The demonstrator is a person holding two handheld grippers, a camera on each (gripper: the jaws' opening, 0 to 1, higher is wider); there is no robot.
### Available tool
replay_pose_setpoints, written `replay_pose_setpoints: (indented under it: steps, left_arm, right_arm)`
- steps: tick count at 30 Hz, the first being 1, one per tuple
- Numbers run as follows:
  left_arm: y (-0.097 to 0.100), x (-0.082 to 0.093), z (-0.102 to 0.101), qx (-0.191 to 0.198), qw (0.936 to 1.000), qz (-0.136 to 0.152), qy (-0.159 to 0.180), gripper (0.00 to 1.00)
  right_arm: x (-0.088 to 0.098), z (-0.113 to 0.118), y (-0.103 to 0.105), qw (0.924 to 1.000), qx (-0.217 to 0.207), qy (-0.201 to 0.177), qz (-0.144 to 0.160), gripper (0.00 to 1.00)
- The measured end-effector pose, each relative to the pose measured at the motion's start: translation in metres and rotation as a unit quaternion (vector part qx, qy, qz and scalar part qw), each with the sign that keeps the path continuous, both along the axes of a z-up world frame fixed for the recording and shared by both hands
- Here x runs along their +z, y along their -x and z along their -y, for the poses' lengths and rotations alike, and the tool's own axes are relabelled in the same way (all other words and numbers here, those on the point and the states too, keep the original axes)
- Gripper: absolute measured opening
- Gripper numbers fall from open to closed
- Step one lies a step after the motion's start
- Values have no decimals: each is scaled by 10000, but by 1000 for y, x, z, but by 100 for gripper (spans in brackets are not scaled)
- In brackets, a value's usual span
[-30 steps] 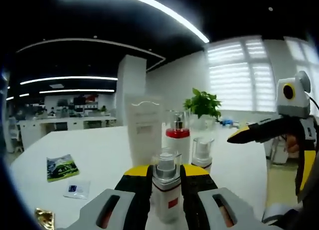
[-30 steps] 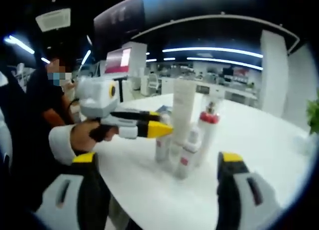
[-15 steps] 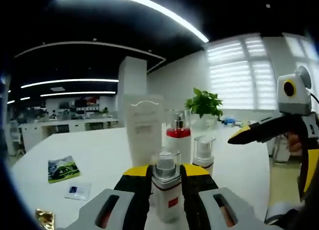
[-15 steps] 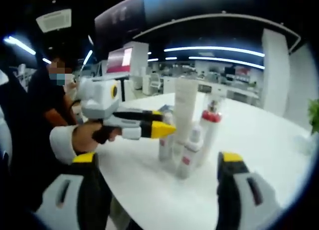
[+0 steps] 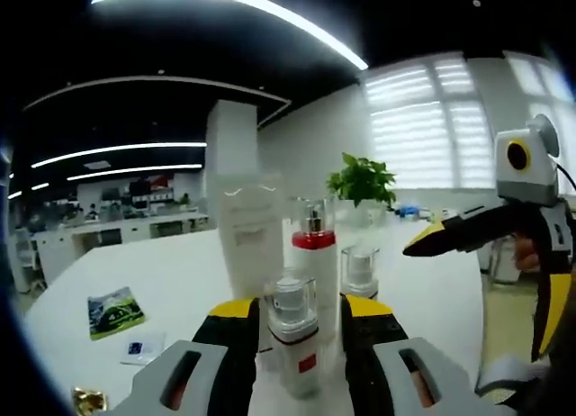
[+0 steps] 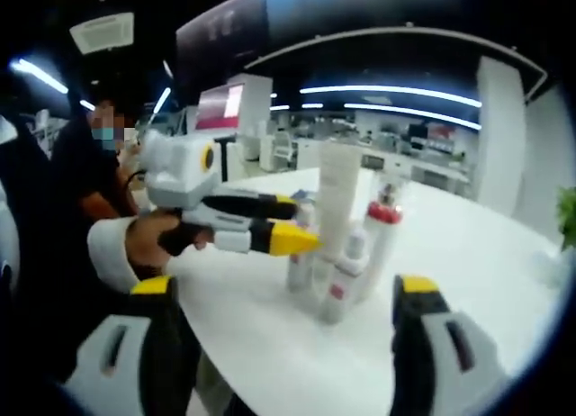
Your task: Arrange the skincare products in the storage area until every visible bottle or jar stands upright without overlapping.
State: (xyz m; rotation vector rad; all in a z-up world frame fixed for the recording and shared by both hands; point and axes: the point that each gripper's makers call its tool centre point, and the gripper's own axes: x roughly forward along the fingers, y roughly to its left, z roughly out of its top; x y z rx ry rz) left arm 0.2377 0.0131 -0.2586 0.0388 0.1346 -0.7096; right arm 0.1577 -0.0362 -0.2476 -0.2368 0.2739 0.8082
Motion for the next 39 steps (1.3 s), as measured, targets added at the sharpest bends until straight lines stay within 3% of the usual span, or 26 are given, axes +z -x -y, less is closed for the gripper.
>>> replay_pose_setpoints:
  steps: [10,20,36,38,39]
  left_arm:
    - [11,-19,-16,-47,9996,-264,-122,37]
    - [18,-40,-11,-250,9976,-598,-260,31]
    - [24,-44,-7,-308,9972,-564,-377,31]
    - [23,-41,-13,-230,9977,-530,-356,31]
    - [23,-38,-16,-198,9980,-516,-321,32]
  right_arm:
    - [4,0,1,10000,-2,16,87,100]
    - [5,-6,4,9999,112,18,106,100]
    - [4,-1,3,9999,69,20,117,100]
    - [9,-1,2,9997,33,-19,233,98]
    - [21,-1,-2,9986,3,-158,513,98]
